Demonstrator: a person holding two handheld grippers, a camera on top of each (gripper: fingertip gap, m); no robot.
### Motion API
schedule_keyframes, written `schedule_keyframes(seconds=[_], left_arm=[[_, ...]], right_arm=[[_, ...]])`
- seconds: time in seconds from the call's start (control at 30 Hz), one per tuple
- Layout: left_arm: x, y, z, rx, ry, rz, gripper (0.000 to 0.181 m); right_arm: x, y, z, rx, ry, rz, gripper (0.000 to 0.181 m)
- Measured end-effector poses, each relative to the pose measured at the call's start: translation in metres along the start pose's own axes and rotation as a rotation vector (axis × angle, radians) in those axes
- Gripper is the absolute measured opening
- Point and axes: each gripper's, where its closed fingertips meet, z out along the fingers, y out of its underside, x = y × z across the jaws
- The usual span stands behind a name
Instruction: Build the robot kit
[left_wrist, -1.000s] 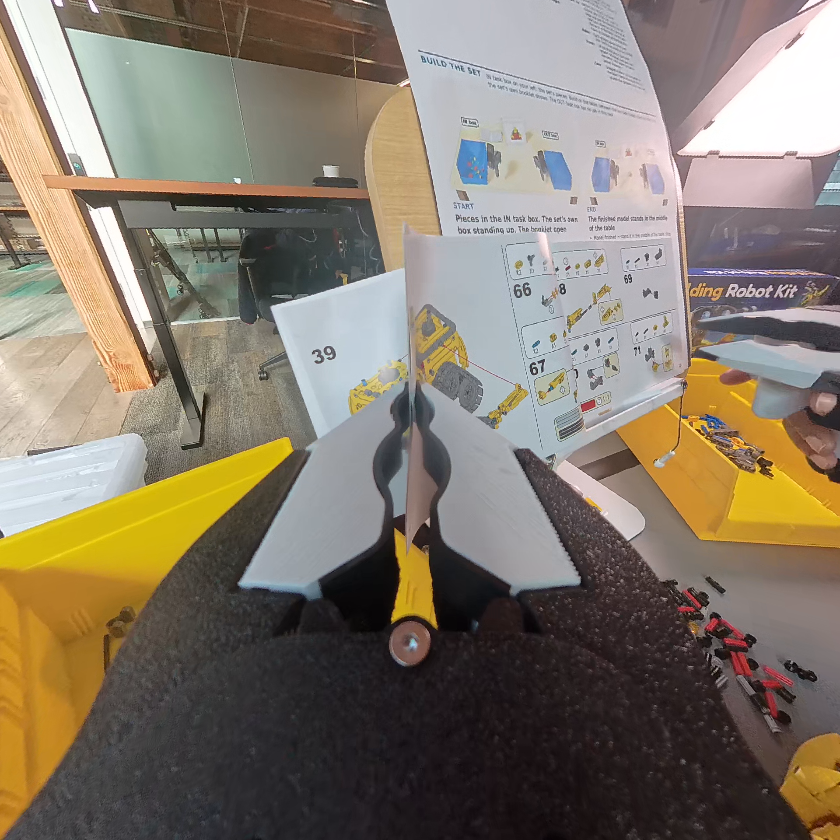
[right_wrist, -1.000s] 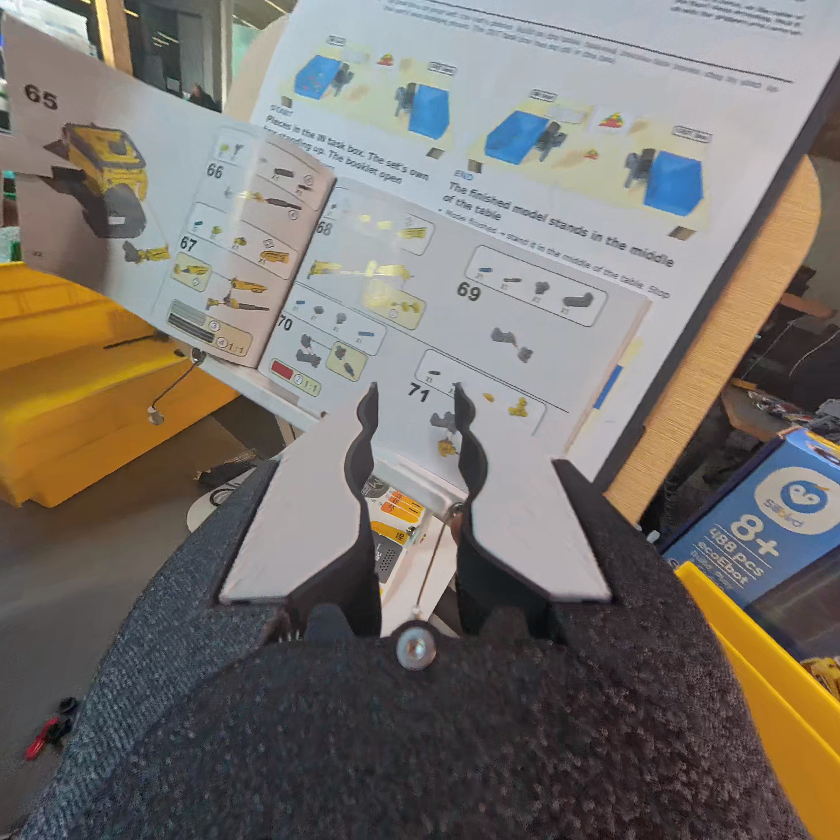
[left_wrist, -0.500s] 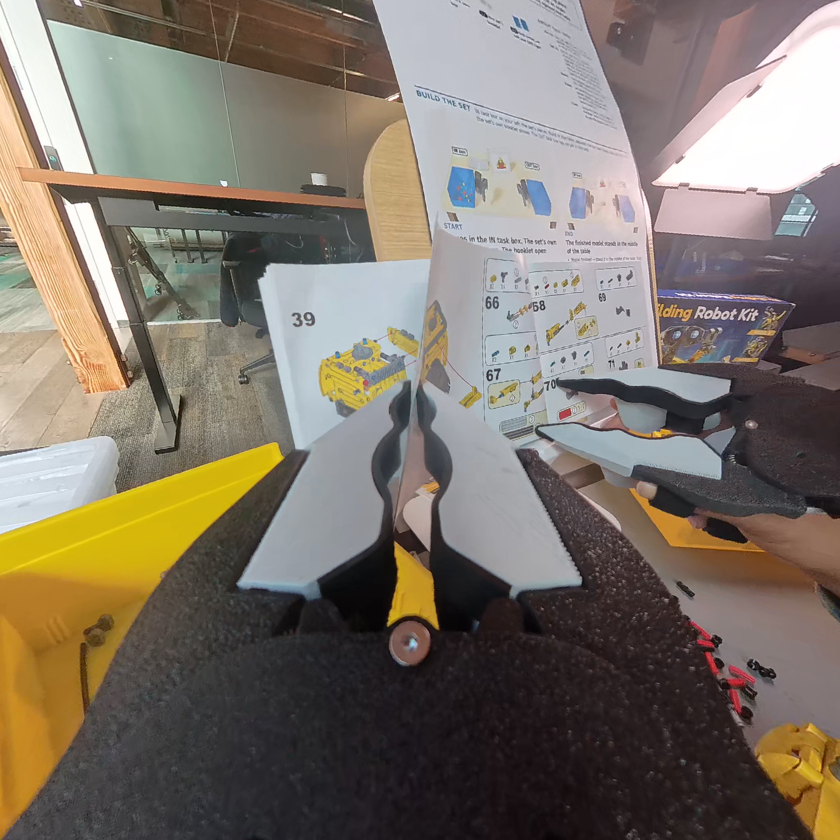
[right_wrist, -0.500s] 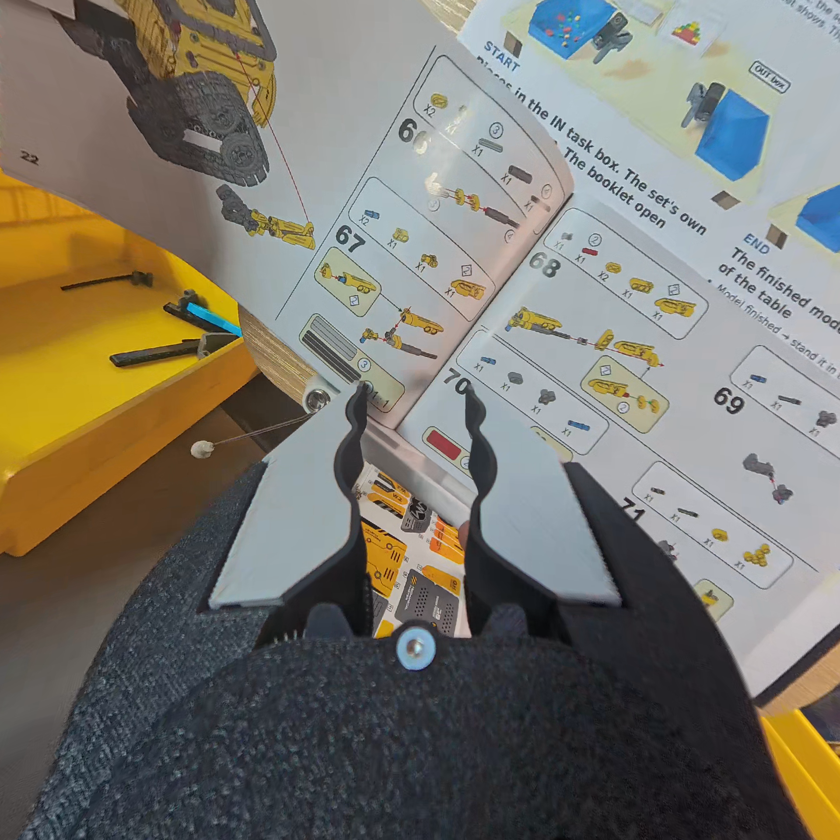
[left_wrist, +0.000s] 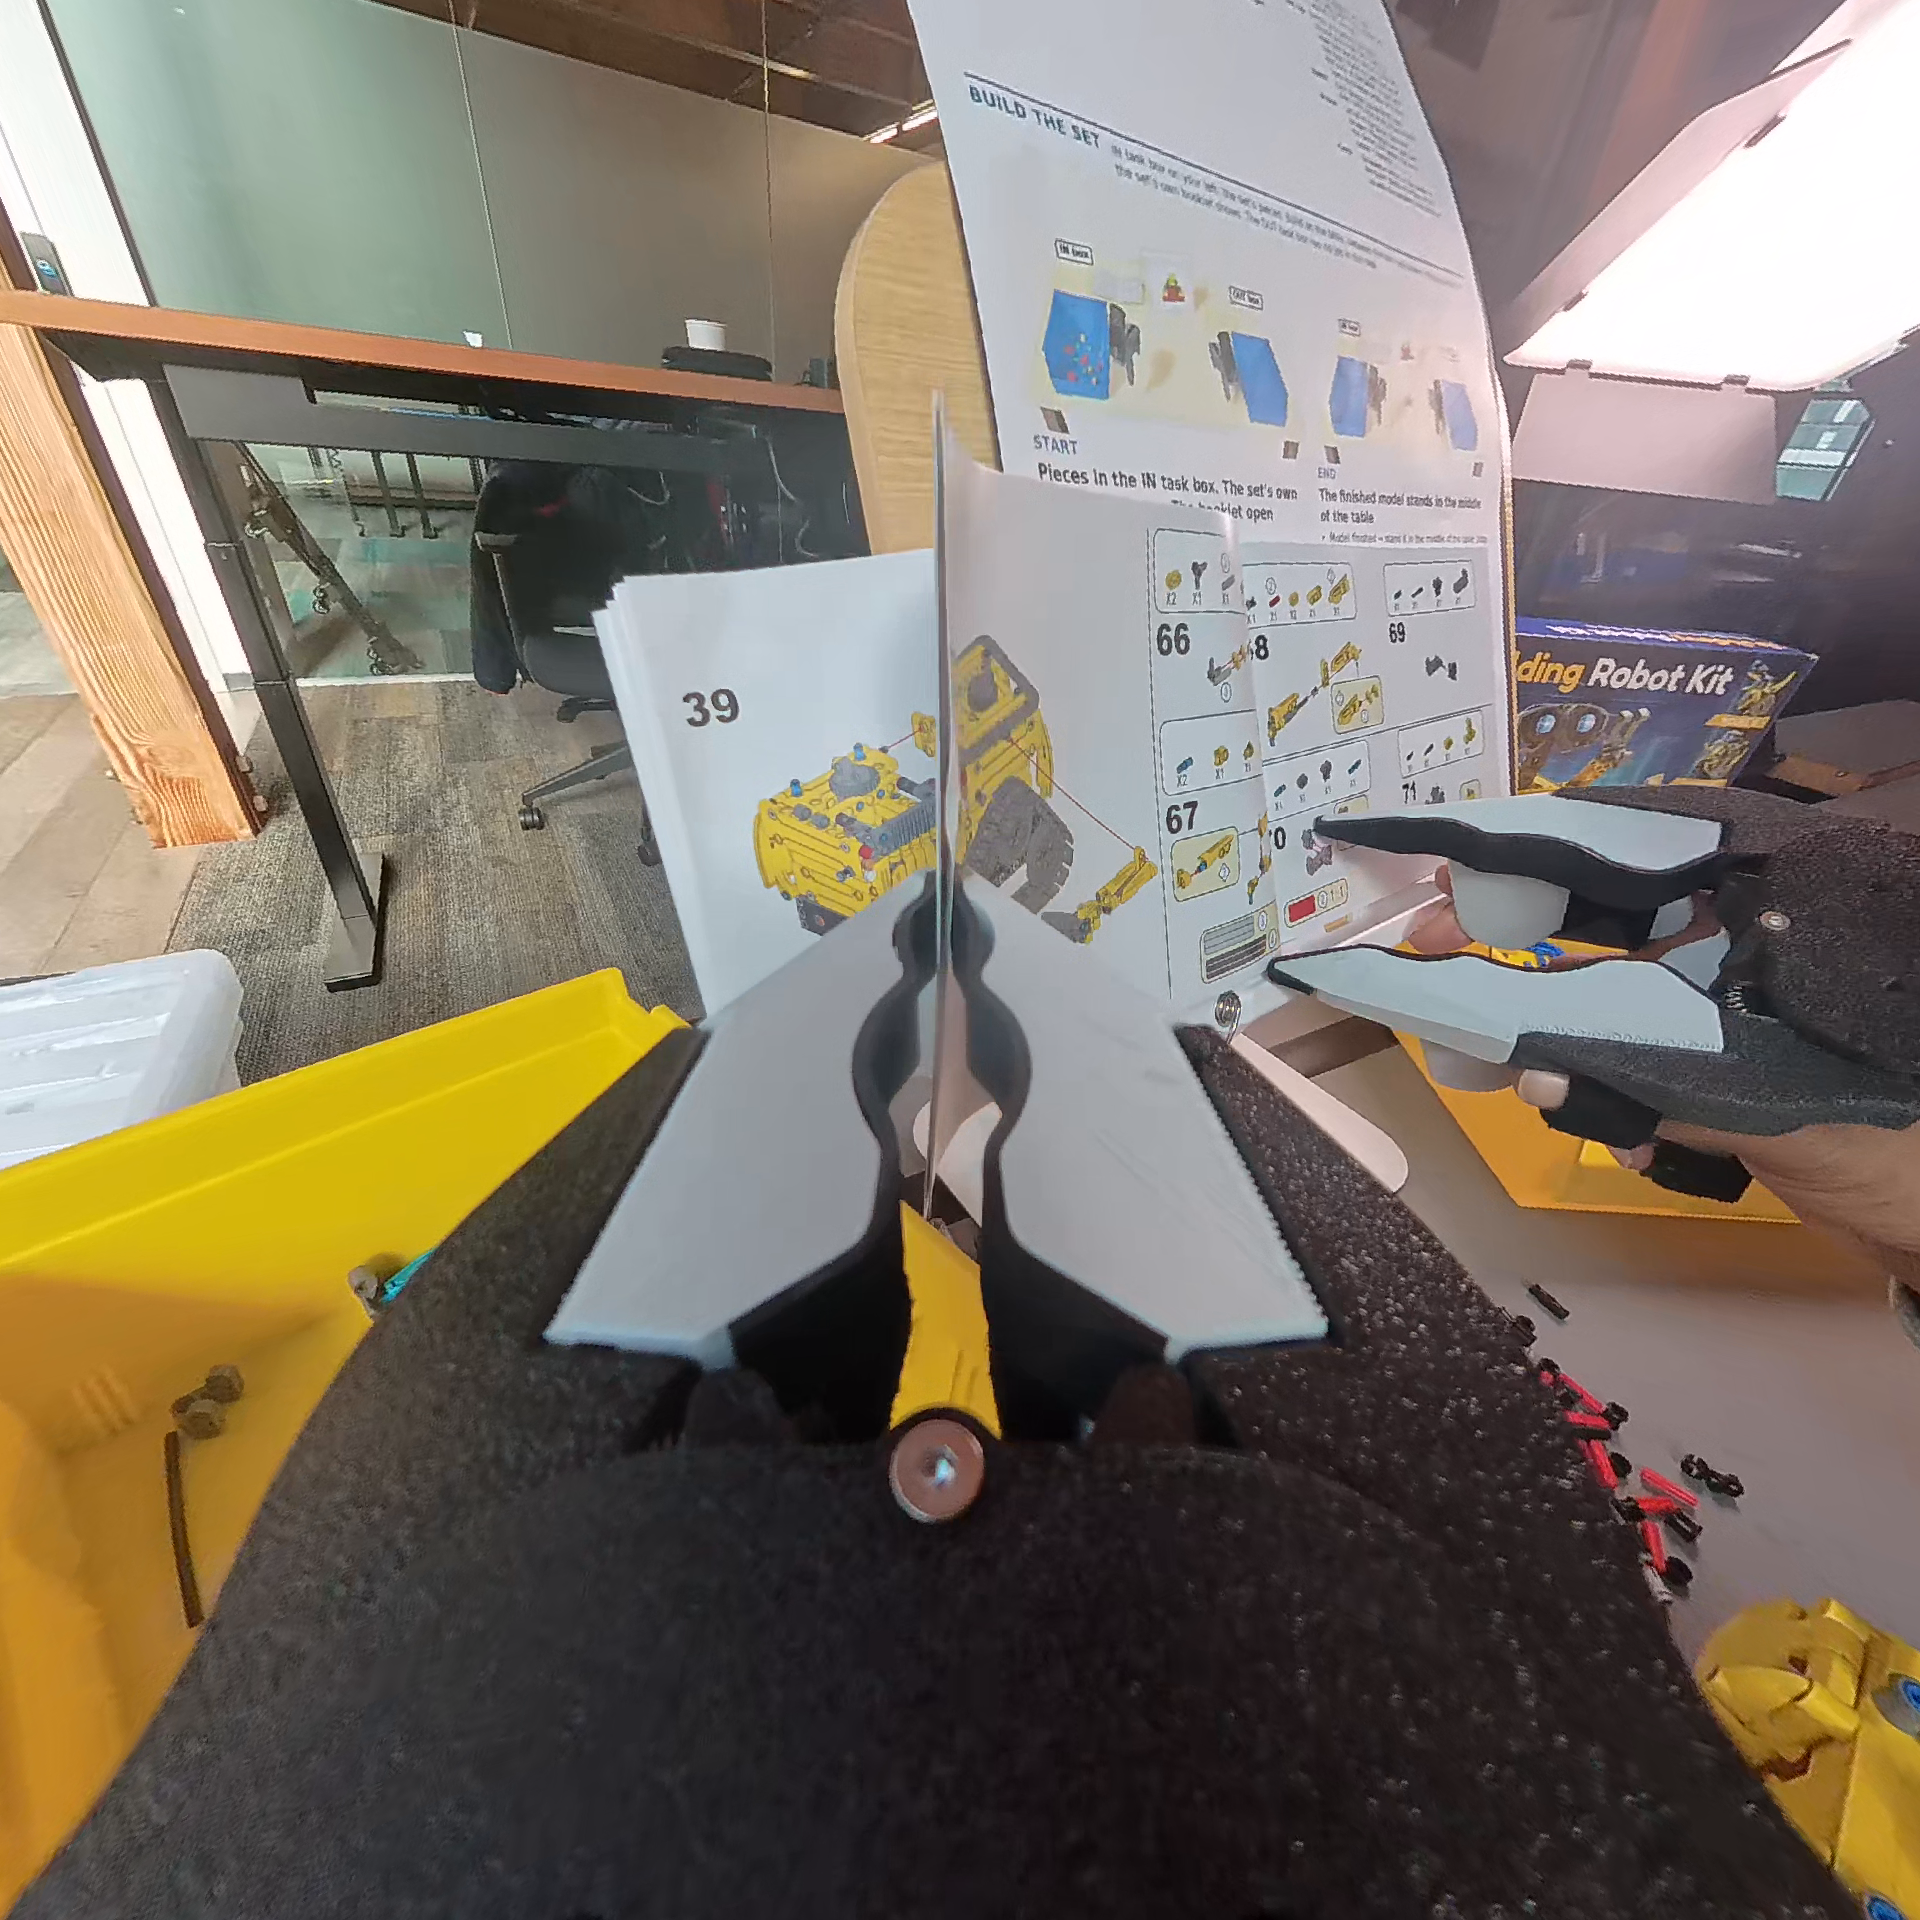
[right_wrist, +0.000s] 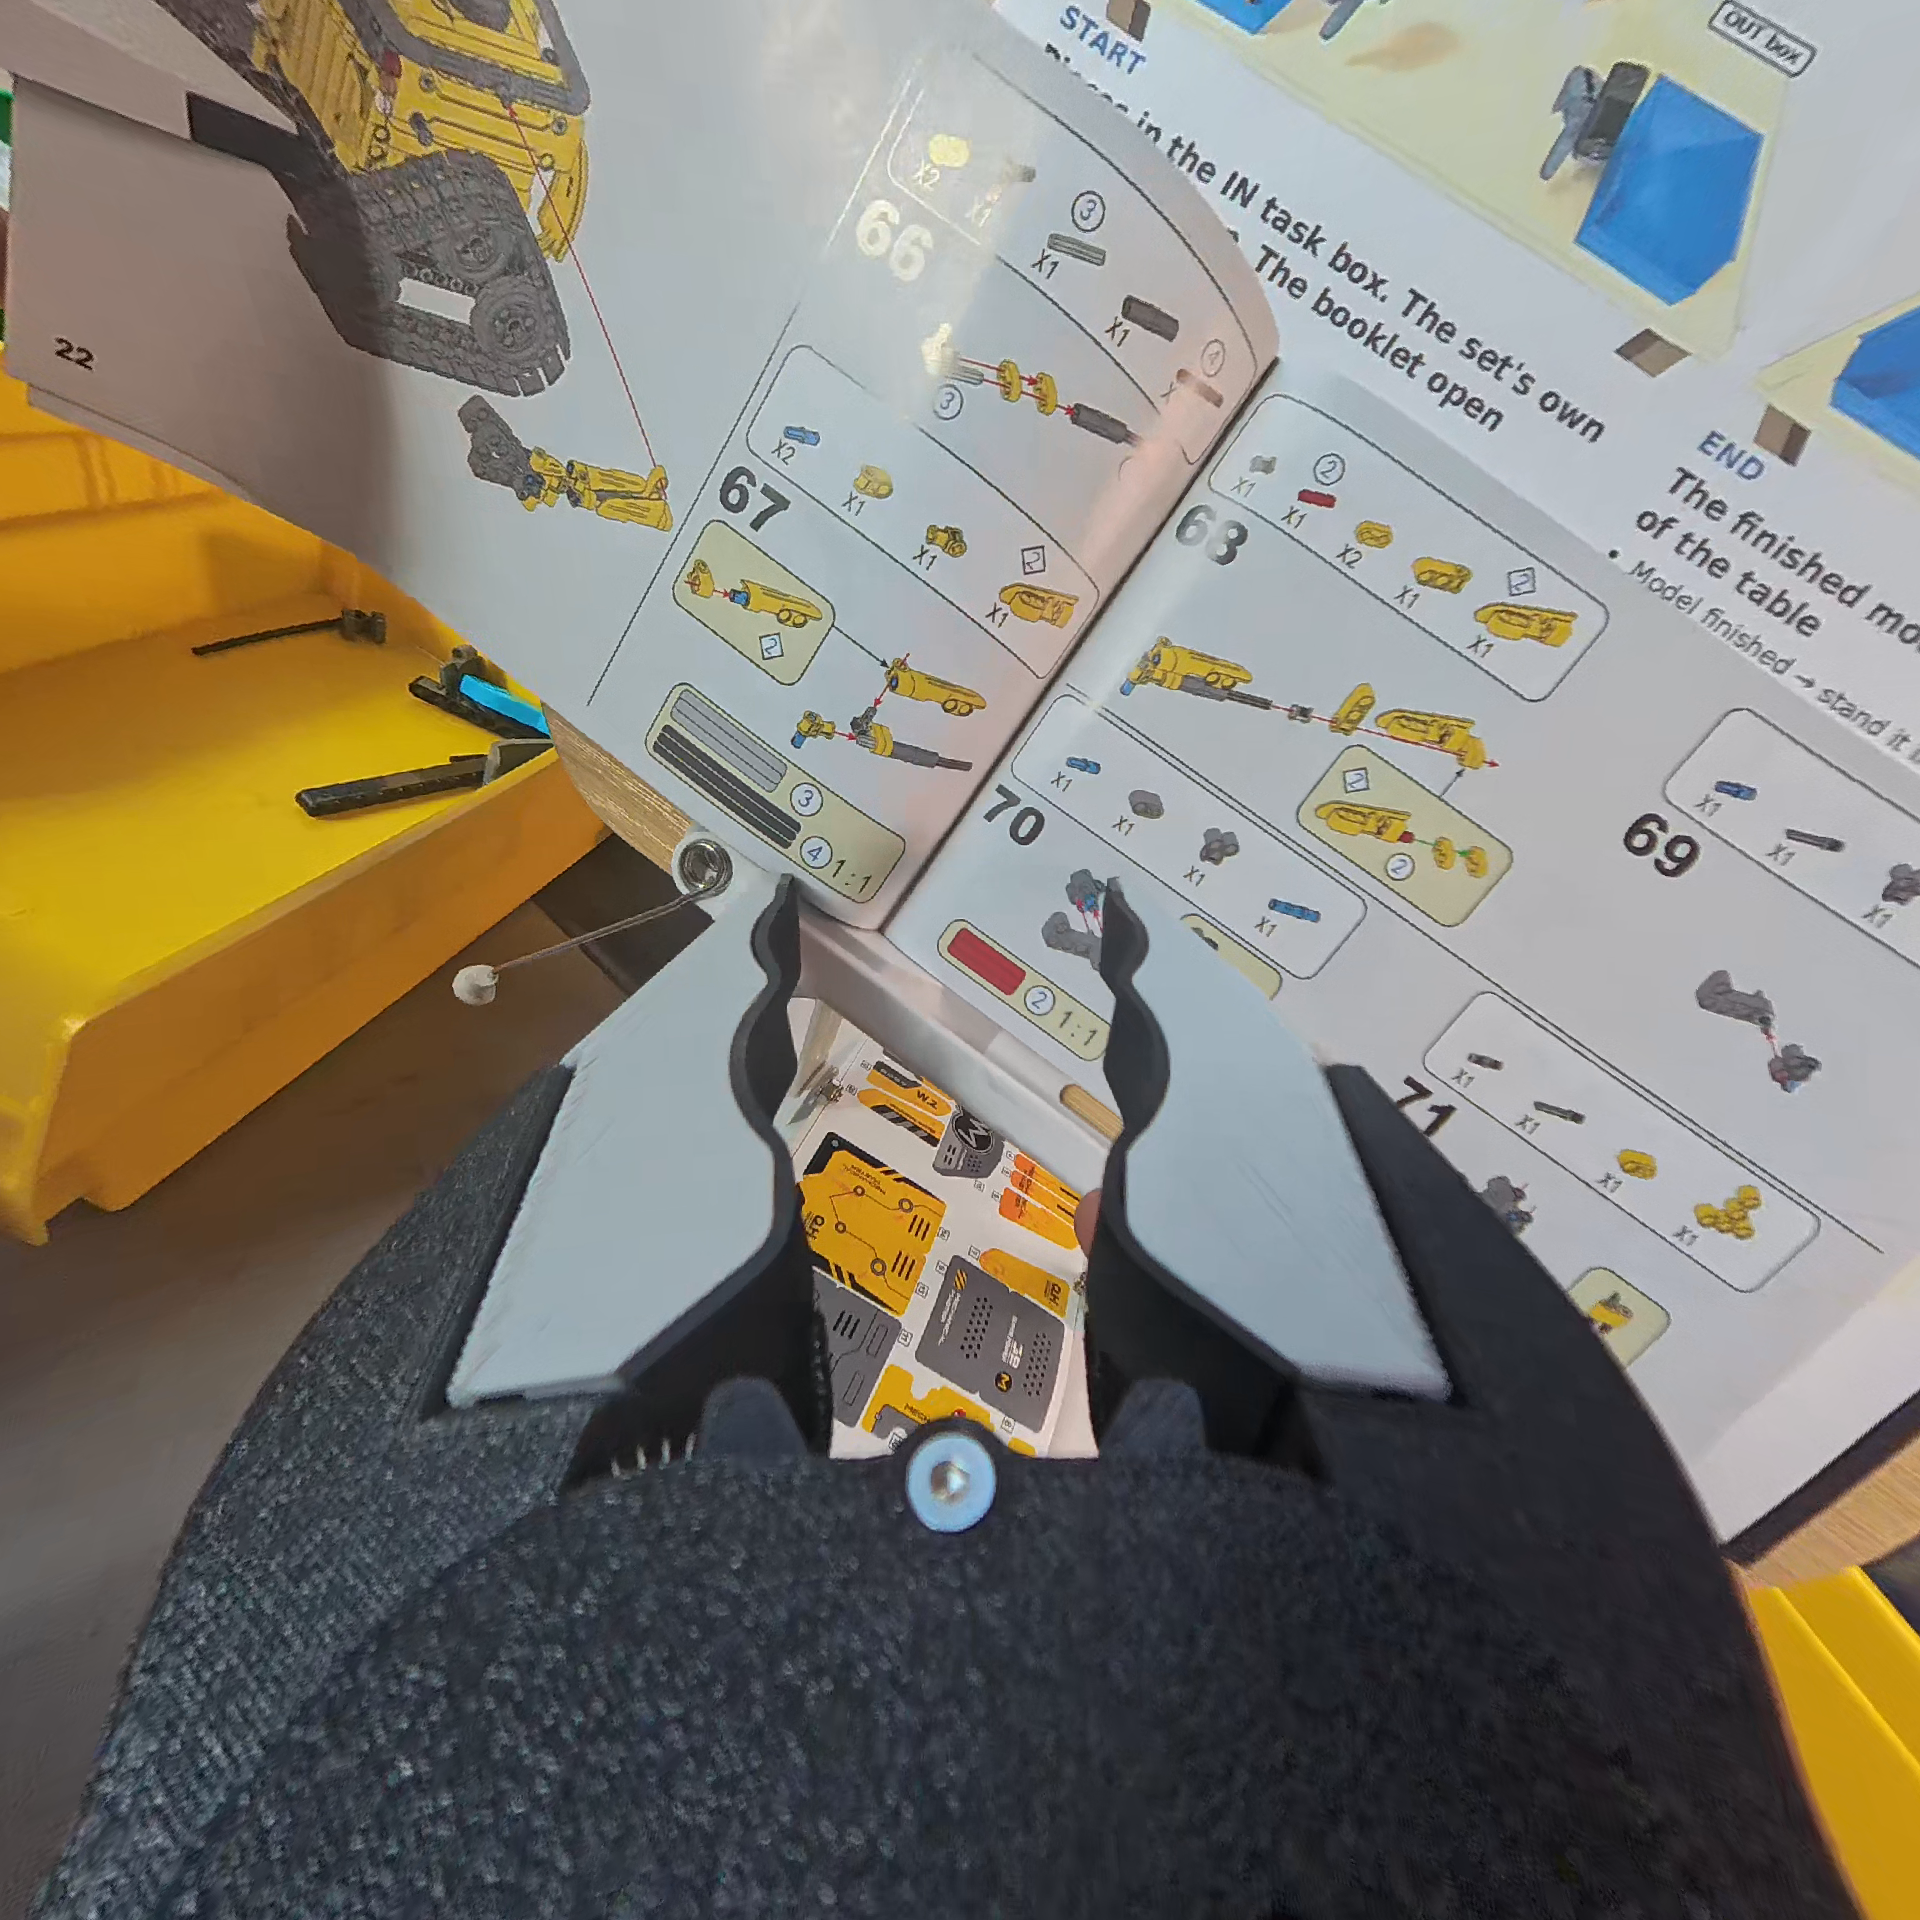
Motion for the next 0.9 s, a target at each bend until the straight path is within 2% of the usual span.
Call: schedule_keyframes(seconds=[0.2, 0.4, 0.63, 0.9], left_arm=[[0.002, -0.003, -0.001, 0.015, 0.012, -0.003, 0.001], [0.011, 0.003, 0.002, -0.011, 0.070, -0.005, 0.015], [0.008, 0.011, 0.006, -0.046, 0.021, 0.039, 0.001], [0.006, 0.013, 0.007, -0.048, 0.024, 0.029, 0.007]], right_arm=[[0.001, -0.001, 0.003, -0.015, 0.051, -0.031, 0.060], [0.001, 0.000, 0.003, -0.004, 0.046, 0.009, 0.060], [0.001, 0.001, 0.002, 0.004, 0.041, 0.022, 0.061], [0.002, 0.003, 0.001, 0.028, 0.032, 0.056, 0.060]])
